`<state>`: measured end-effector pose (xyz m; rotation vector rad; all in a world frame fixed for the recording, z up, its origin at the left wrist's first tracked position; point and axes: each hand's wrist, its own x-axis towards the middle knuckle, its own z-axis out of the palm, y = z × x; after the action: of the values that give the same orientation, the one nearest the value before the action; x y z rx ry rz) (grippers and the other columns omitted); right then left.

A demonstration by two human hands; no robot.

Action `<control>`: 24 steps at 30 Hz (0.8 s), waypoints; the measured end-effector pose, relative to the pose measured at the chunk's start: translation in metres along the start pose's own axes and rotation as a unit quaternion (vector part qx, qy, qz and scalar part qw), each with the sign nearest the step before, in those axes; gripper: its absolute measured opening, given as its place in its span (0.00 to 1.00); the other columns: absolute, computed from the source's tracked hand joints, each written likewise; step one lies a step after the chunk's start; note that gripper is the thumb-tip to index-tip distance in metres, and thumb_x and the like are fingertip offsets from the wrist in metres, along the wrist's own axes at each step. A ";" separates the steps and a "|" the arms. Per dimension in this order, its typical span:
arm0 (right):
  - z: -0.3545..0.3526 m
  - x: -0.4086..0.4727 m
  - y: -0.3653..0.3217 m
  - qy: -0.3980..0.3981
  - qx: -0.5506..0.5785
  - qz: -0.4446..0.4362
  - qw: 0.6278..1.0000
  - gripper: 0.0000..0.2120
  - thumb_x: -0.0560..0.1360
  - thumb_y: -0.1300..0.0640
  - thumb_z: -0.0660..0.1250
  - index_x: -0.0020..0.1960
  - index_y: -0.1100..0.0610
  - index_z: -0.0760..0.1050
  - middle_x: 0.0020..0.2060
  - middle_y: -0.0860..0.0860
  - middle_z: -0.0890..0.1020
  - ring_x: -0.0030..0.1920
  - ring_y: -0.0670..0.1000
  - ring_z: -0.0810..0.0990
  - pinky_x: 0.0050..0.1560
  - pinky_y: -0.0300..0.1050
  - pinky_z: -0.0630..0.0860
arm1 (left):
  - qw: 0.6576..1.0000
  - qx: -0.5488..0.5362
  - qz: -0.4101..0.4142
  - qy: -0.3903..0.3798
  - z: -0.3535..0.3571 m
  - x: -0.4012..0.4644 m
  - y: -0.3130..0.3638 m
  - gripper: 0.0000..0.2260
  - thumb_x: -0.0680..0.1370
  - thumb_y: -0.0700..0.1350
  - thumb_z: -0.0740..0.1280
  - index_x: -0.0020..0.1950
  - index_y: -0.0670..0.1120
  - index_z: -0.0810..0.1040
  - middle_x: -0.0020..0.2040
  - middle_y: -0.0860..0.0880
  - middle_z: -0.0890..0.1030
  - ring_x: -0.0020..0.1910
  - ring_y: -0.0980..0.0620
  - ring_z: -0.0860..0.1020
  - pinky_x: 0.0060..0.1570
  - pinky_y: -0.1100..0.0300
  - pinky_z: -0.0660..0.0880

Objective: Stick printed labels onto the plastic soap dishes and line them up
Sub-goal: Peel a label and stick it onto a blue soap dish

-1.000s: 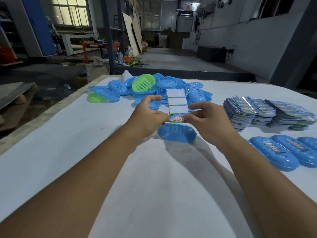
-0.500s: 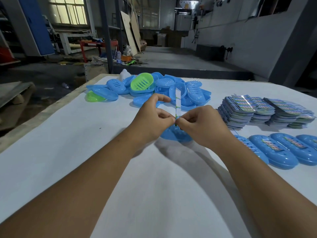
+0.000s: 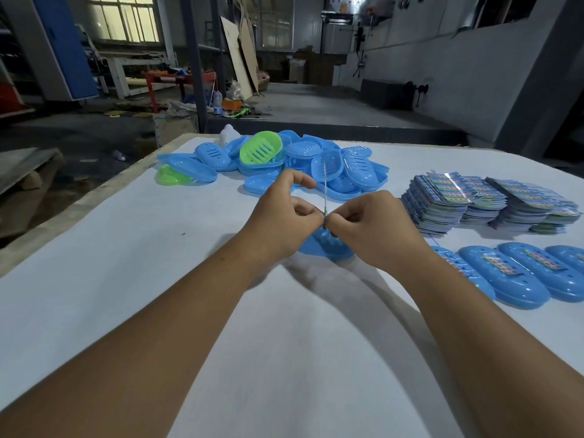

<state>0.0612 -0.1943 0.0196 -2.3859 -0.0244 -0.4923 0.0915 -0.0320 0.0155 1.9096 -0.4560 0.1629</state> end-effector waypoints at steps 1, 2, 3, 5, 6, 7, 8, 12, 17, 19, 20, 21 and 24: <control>0.000 0.001 0.001 0.000 -0.002 -0.002 1.000 0.13 0.70 0.50 0.68 0.35 0.59 0.82 0.29 0.57 0.80 0.28 0.47 0.67 0.31 0.43 0.68 | 1.000 -0.002 -0.002 0.000 0.000 0.000 0.000 0.16 0.75 0.41 0.71 0.53 0.59 0.70 0.39 0.55 0.85 0.37 0.58 0.81 0.38 0.66 0.76; 0.001 0.002 0.002 0.001 -0.005 -0.002 1.000 0.13 0.71 0.50 0.68 0.36 0.59 0.82 0.30 0.57 0.80 0.28 0.47 0.67 0.31 0.43 0.68 | 1.000 -0.004 -0.004 -0.001 0.001 0.001 -0.001 0.16 0.74 0.41 0.71 0.53 0.59 0.70 0.39 0.55 0.85 0.36 0.58 0.81 0.38 0.65 0.77; 0.001 0.002 0.003 0.002 -0.007 0.000 1.000 0.13 0.71 0.50 0.68 0.37 0.60 0.81 0.30 0.58 0.80 0.28 0.47 0.66 0.31 0.43 0.68 | 1.000 -0.007 -0.004 0.000 0.001 0.001 -0.001 0.16 0.74 0.41 0.71 0.53 0.59 0.70 0.38 0.55 0.85 0.35 0.58 0.80 0.36 0.65 0.76; 0.000 0.005 0.006 0.008 -0.004 0.006 1.000 0.13 0.70 0.51 0.68 0.38 0.61 0.81 0.31 0.59 0.80 0.28 0.46 0.65 0.30 0.42 0.66 | 1.000 -0.012 -0.008 0.010 0.002 0.003 -0.003 0.16 0.73 0.40 0.69 0.52 0.58 0.70 0.35 0.56 0.84 0.30 0.59 0.76 0.31 0.67 0.74; -0.001 0.005 0.007 0.011 0.000 0.010 1.000 0.13 0.69 0.51 0.68 0.38 0.61 0.81 0.31 0.59 0.80 0.27 0.46 0.64 0.30 0.42 0.65 | 1.000 -0.013 -0.012 0.019 0.002 0.004 -0.004 0.15 0.73 0.39 0.68 0.52 0.57 0.70 0.33 0.56 0.82 0.28 0.59 0.75 0.29 0.68 0.72; -0.002 0.006 0.007 0.013 0.004 0.012 1.000 0.14 0.69 0.50 0.68 0.37 0.62 0.81 0.31 0.60 0.79 0.27 0.46 0.63 0.29 0.42 0.65 | 0.999 -0.013 -0.017 0.029 0.001 0.005 -0.006 0.14 0.73 0.39 0.66 0.52 0.56 0.69 0.31 0.57 0.80 0.27 0.60 0.73 0.27 0.68 0.70; -0.003 0.007 0.008 0.016 0.006 0.014 1.000 0.15 0.68 0.49 0.67 0.37 0.62 0.81 0.31 0.60 0.79 0.27 0.46 0.63 0.29 0.42 0.64 | 0.999 -0.012 -0.027 0.037 0.000 0.007 -0.007 0.14 0.74 0.39 0.65 0.52 0.56 0.69 0.31 0.56 0.79 0.27 0.60 0.72 0.26 0.68 0.69; -0.008 0.007 0.011 0.021 -0.006 0.033 0.999 0.13 0.68 0.52 0.65 0.35 0.61 0.81 0.24 0.55 0.75 0.23 0.45 0.63 0.28 0.40 0.63 | 0.994 0.027 -0.091 0.058 -0.006 0.013 -0.015 0.12 0.77 0.40 0.61 0.52 0.57 0.69 0.41 0.49 0.79 0.35 0.54 0.73 0.29 0.60 0.69; -0.009 0.010 0.014 0.023 -0.029 0.057 0.998 0.12 0.68 0.53 0.65 0.36 0.61 0.81 0.24 0.56 0.75 0.23 0.47 0.63 0.30 0.41 0.64 | 0.985 0.060 -0.151 0.064 -0.015 0.017 -0.020 0.13 0.73 0.39 0.57 0.54 0.54 0.67 0.49 0.46 0.80 0.46 0.46 0.79 0.41 0.52 0.74; -0.009 0.011 0.015 0.024 -0.036 0.059 0.997 0.13 0.68 0.53 0.65 0.37 0.62 0.81 0.29 0.59 0.78 0.25 0.48 0.64 0.30 0.42 0.65 | 0.979 0.114 -0.155 0.074 -0.018 0.017 -0.023 0.14 0.72 0.38 0.58 0.55 0.53 0.65 0.48 0.48 0.78 0.45 0.47 0.77 0.38 0.54 0.72; -0.009 0.011 0.016 0.022 -0.037 0.059 0.997 0.14 0.68 0.53 0.65 0.37 0.63 0.81 0.30 0.60 0.78 0.25 0.48 0.64 0.30 0.42 0.64 | 0.973 0.150 -0.154 0.080 -0.020 0.017 -0.024 0.14 0.73 0.38 0.58 0.55 0.52 0.65 0.47 0.50 0.77 0.44 0.47 0.76 0.38 0.54 0.70; -0.008 0.010 0.016 0.021 -0.038 0.058 0.997 0.14 0.68 0.52 0.64 0.37 0.63 0.81 0.30 0.60 0.78 0.25 0.48 0.64 0.30 0.42 0.64 | 0.966 0.189 -0.152 0.086 -0.022 0.017 -0.024 0.14 0.73 0.38 0.59 0.56 0.51 0.64 0.45 0.51 0.75 0.44 0.46 0.76 0.38 0.54 0.69; -0.006 0.009 0.015 0.018 -0.037 0.056 0.998 0.16 0.67 0.50 0.64 0.38 0.63 0.81 0.31 0.61 0.78 0.26 0.47 0.64 0.30 0.42 0.64 | 0.924 0.338 -0.155 0.093 -0.029 0.016 -0.024 0.14 0.76 0.41 0.60 0.60 0.49 0.63 0.45 0.49 0.76 0.46 0.44 0.77 0.38 0.53 0.68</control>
<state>0.0701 -0.2105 0.0178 -2.4337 0.1463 -0.4911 0.1181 -0.0016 0.0113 2.5824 0.0587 0.3200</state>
